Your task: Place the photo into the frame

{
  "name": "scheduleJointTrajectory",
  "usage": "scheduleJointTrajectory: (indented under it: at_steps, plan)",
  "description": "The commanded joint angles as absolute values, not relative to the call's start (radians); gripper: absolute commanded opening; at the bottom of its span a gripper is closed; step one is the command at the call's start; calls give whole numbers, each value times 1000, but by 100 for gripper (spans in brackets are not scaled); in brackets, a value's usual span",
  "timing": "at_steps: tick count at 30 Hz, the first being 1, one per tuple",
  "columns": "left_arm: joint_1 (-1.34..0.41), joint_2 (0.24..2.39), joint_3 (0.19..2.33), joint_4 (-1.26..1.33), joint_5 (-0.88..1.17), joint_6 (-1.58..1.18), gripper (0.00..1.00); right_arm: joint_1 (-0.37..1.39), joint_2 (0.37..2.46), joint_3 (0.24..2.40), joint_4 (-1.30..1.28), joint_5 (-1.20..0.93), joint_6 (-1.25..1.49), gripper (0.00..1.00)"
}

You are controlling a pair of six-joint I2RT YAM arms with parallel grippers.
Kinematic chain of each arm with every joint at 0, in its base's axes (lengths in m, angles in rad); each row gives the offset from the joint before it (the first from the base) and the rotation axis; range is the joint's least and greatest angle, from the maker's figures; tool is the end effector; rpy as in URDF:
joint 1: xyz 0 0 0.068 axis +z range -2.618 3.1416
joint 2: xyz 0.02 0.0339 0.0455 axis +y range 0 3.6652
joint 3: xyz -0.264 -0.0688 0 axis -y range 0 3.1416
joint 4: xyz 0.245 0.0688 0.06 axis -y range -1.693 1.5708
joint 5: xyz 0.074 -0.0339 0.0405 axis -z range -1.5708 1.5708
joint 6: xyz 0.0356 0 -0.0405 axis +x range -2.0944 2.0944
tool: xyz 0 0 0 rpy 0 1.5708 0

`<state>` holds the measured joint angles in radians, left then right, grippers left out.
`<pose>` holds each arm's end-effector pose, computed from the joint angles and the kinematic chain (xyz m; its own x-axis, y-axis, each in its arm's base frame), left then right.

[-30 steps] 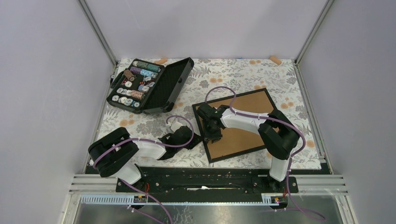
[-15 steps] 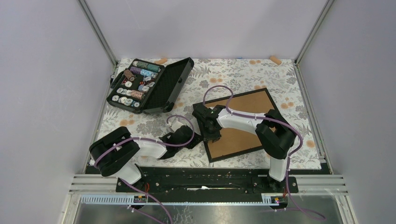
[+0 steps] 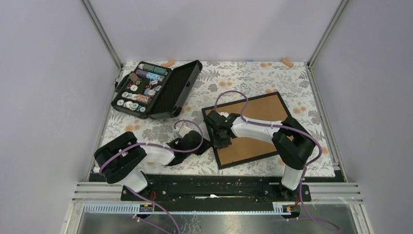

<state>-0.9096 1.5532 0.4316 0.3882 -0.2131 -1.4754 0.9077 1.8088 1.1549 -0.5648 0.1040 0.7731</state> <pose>0.1635 -0.1979 0.1100 -0.7110 -0.6706 -0.2117 -0.3449 0.5949 -0.7260 0.2189 0.2743 0.1660 -0.9456 -0.0822 -0.3149 -0.1417 0.9750 0.1711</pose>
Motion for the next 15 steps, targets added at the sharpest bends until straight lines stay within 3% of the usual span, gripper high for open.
scheduleJointTrajectory:
  at_steps: [1, 10, 15]
  plan:
    - [-885, 1646, 355, -34, -341, -1422, 10, 890, 1863, 1077, -697, 189, 746, 23]
    - [-884, 1642, 349, -37, -347, -1427, 9, 882, 1858, 1064, -689, 174, 736, 22]
    - [-885, 1646, 354, -44, -348, -1427, 8, 868, 1848, 1046, -677, 164, 738, 13]
